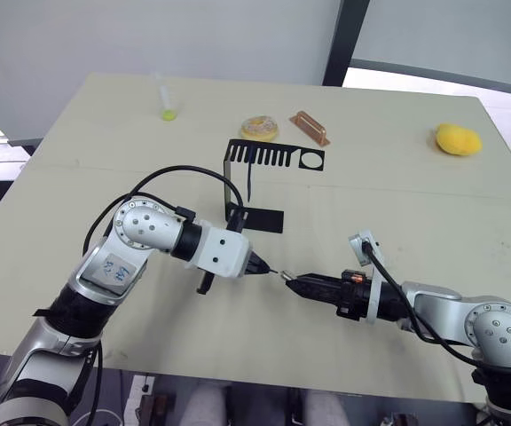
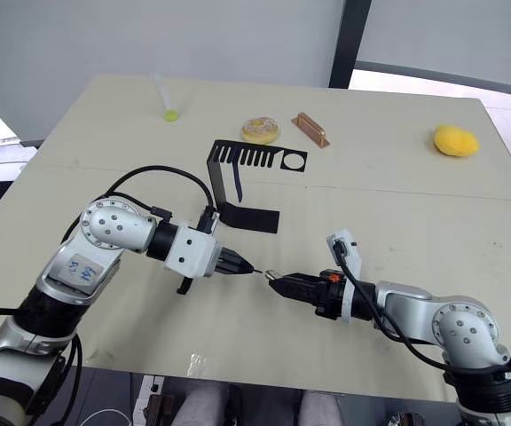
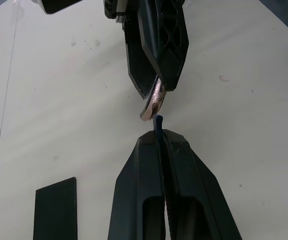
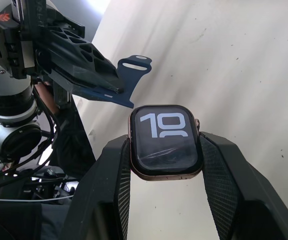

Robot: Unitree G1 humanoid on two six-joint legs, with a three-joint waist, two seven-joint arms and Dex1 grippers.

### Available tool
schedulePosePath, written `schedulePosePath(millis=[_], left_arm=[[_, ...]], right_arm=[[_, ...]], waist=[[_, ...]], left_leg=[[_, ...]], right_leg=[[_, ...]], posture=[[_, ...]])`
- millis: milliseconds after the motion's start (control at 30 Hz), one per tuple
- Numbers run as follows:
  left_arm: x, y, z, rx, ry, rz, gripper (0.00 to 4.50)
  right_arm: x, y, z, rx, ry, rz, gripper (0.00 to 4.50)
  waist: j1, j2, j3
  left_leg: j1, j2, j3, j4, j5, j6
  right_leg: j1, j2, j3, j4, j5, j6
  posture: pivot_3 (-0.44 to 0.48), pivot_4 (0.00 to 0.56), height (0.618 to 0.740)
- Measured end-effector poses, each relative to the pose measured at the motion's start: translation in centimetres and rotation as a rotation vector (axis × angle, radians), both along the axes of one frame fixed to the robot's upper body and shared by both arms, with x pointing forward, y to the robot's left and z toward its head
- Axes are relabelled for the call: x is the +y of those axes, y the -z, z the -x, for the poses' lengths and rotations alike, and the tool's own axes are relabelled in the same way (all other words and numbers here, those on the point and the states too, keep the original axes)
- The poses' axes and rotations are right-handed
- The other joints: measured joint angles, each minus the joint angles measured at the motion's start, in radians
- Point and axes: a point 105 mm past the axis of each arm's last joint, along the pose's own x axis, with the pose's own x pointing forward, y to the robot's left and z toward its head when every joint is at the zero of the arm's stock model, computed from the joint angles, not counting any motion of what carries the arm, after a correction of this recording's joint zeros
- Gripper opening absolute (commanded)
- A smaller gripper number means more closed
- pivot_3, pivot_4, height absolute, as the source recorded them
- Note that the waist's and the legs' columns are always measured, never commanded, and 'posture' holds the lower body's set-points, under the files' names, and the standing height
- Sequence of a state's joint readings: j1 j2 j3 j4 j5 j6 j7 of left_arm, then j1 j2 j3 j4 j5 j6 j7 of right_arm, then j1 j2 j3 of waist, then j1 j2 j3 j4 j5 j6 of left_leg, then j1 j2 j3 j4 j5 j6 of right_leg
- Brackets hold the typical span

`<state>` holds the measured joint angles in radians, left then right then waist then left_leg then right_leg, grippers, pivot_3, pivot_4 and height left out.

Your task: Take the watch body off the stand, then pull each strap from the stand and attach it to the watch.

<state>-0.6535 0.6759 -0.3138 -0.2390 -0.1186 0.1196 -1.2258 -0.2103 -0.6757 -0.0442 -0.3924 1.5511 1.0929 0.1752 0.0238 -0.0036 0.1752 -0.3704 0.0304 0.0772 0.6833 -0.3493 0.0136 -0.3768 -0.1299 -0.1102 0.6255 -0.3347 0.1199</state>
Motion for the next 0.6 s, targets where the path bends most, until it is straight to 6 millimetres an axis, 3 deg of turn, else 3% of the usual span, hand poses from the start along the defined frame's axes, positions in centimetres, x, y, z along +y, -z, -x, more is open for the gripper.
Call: schedulePosePath(millis=[600], left_arm=[[-0.22, 0.31, 0.58, 0.026, 0.015, 0.003, 0.00]], right_arm=[[-0.06, 0.12, -0.04, -0.001, 0.004, 0.007, 1.51]], waist=[[0.000, 0.000, 0.000]], left_leg=[[0.000, 0.000, 0.000, 0.000, 0.000, 0.000]], right_leg=[[0.000, 0.000, 0.000, 0.000, 0.000, 0.000]], posture=[[0.000, 0.150, 0.740]])
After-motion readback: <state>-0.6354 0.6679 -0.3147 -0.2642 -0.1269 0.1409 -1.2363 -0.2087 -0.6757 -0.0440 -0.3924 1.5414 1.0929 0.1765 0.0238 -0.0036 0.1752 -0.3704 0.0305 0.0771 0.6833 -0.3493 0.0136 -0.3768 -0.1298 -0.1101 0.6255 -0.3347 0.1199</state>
